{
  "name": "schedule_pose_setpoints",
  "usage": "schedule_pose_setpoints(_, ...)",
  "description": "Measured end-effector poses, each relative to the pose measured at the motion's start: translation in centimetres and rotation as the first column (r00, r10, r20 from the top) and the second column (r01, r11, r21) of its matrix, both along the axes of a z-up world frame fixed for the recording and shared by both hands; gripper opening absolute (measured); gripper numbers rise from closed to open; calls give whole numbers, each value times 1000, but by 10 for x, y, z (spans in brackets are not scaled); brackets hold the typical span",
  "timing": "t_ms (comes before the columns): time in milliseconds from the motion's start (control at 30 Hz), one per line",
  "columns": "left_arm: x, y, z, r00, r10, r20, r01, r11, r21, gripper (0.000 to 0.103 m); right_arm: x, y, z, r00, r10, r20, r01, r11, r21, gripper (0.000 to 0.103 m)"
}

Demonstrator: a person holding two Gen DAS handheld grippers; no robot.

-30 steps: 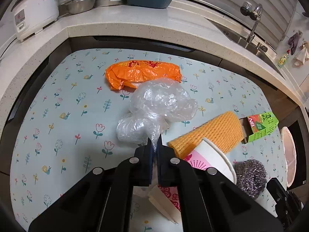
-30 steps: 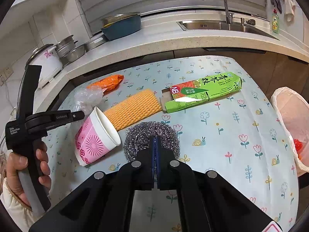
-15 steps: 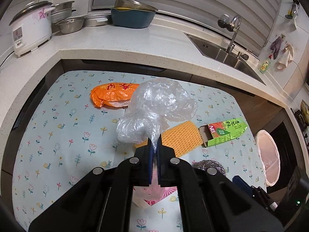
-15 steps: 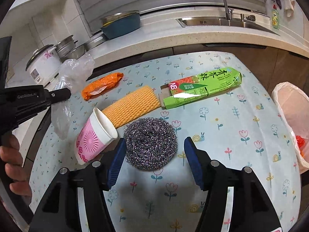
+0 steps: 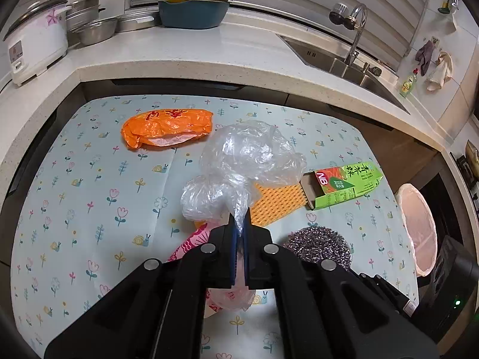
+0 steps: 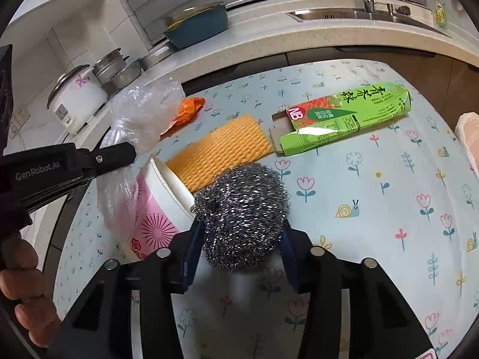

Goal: Collect trash
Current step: 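Carry the clear bag with the left gripper while the right gripper carries the scrubber to the bin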

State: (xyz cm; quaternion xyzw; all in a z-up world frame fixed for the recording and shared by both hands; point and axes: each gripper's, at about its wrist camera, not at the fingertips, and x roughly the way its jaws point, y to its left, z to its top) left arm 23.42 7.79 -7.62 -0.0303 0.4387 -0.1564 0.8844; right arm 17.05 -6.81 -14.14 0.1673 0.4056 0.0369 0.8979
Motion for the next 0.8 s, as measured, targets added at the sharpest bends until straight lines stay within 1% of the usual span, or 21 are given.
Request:
schedule_pose_setpoints(33, -2, -2, 1, 1000, -4, 1, 4, 1000, -1, 3, -2, -1, 4, 1000, -5, 8, 5, 1000, -10, 38)
schedule_pose_setpoints(100, -6, -8, 5, 1000, -12, 7, 12, 1000, -1, 3, -8, -6, 11, 1000, -17, 27, 17, 1000, -21, 38)
schedule_pose_setpoints(233, -18, -26, 15, 999, -42, 24, 42, 999, -1, 3, -23, -24, 27, 996, -56, 67, 57, 998, -8, 38)
schedule_pose_setpoints(367, -32, -50, 25, 996, -80, 38, 80, 997, -2, 3, -39, -47, 42, 990, -100, 98, 102, 995, -16, 38)
schedule_pose_setpoints(567, -54, -96, 36, 987, -150, 56, 150, 989, 2, 3, -68, -89, 58, 976, -177, 130, 181, 983, -17, 38)
schedule_pose_setpoints(800, -79, -154, 41, 969, -241, 63, 241, 971, 8, 3, -104, -143, 66, 951, -270, 152, 275, 961, -13, 38)
